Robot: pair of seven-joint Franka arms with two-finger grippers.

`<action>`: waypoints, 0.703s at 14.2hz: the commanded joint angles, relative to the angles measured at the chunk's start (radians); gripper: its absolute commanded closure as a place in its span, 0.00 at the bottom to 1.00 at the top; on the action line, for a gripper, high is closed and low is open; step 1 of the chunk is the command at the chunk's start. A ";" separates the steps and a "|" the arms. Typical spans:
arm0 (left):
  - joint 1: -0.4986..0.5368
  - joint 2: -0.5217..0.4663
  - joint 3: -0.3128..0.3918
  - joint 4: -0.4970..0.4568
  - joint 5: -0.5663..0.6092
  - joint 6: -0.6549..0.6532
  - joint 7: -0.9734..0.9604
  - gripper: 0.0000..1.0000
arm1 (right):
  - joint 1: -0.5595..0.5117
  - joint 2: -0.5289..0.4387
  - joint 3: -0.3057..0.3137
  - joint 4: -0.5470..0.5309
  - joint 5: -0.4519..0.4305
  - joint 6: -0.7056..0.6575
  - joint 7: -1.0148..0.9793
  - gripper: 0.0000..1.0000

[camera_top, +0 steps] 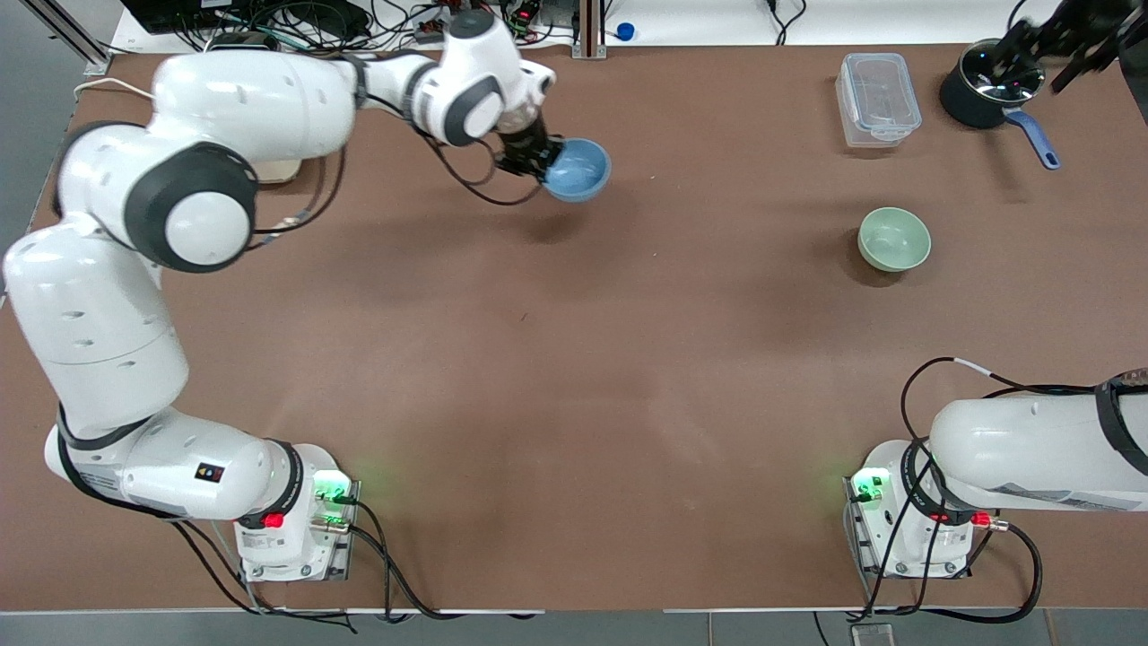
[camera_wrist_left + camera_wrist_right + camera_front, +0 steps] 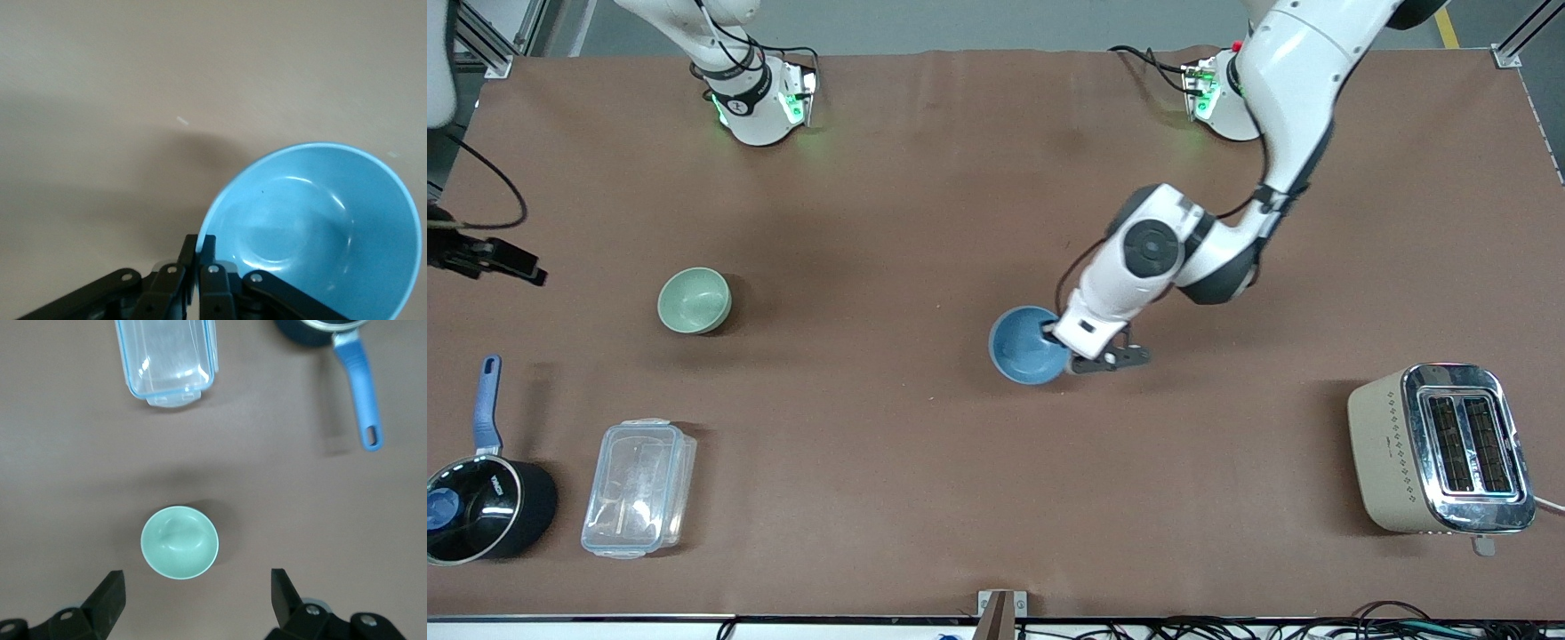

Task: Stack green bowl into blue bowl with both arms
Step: 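Carry the blue bowl to mid-table while the right gripper reaches the green bowl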

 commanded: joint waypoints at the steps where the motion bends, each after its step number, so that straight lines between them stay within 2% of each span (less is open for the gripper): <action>1: -0.082 0.089 0.012 0.107 0.019 -0.009 -0.088 1.00 | -0.035 -0.018 0.011 -0.160 0.015 0.143 -0.012 0.04; 4: -0.153 0.113 0.047 0.121 0.032 -0.004 -0.108 1.00 | -0.061 0.005 0.011 -0.265 0.016 0.245 -0.086 0.05; 10: -0.216 0.159 0.085 0.121 0.063 0.080 -0.138 1.00 | -0.089 0.123 0.014 -0.294 0.039 0.321 -0.094 0.07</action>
